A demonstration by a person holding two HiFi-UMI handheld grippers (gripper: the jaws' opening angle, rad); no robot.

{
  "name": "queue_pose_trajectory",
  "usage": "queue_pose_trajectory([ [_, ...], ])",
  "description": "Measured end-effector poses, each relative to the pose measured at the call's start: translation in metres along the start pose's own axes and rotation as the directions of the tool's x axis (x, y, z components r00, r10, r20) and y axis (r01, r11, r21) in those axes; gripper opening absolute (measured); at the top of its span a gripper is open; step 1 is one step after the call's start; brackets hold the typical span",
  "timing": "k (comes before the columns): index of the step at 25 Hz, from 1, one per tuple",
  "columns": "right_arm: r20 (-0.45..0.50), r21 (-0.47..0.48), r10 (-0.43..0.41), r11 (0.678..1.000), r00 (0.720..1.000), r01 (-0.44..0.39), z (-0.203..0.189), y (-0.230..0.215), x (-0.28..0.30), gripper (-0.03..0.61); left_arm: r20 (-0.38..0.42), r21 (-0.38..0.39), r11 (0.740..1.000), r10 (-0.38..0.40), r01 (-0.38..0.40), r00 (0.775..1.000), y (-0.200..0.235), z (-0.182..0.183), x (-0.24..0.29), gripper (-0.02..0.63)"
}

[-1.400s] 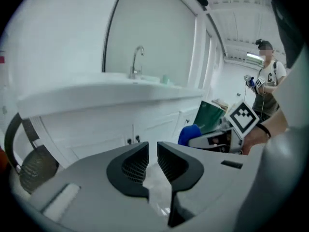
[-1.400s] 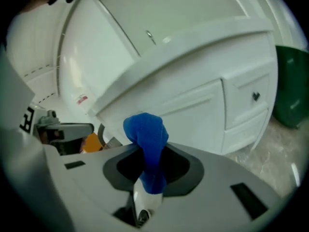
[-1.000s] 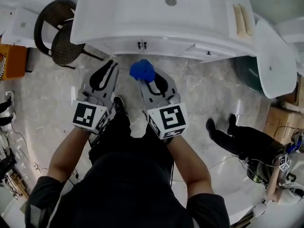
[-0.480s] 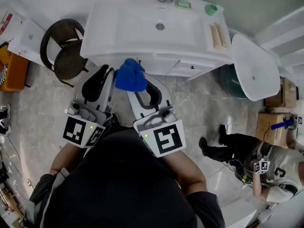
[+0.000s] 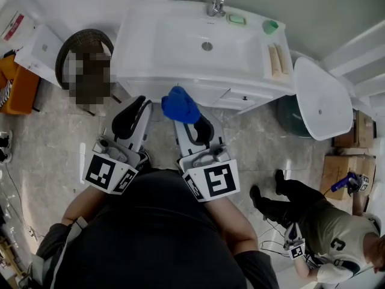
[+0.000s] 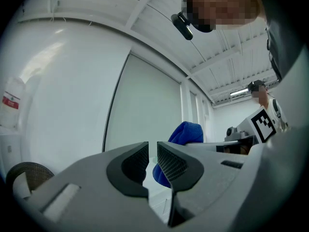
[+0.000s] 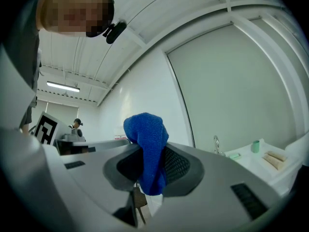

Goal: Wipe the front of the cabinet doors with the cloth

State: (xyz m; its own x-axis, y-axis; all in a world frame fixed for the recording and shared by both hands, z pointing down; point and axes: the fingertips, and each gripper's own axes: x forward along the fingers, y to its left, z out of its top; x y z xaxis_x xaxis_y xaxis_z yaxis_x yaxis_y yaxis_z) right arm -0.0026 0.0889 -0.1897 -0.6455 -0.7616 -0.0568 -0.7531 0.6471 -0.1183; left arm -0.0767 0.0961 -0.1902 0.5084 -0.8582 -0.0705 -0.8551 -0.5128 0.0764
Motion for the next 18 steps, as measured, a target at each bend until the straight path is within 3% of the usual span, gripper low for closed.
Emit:
queue_pose_trajectory([
  [18,0.004,-0.018,0.030,0.999,1.000,-0.030,0.0081,-0.0032,0.0079,0.086,0.003,0.007,1.000,-0.004,0.004,1.000,0.0014,0.0037,0.0103,0.057],
])
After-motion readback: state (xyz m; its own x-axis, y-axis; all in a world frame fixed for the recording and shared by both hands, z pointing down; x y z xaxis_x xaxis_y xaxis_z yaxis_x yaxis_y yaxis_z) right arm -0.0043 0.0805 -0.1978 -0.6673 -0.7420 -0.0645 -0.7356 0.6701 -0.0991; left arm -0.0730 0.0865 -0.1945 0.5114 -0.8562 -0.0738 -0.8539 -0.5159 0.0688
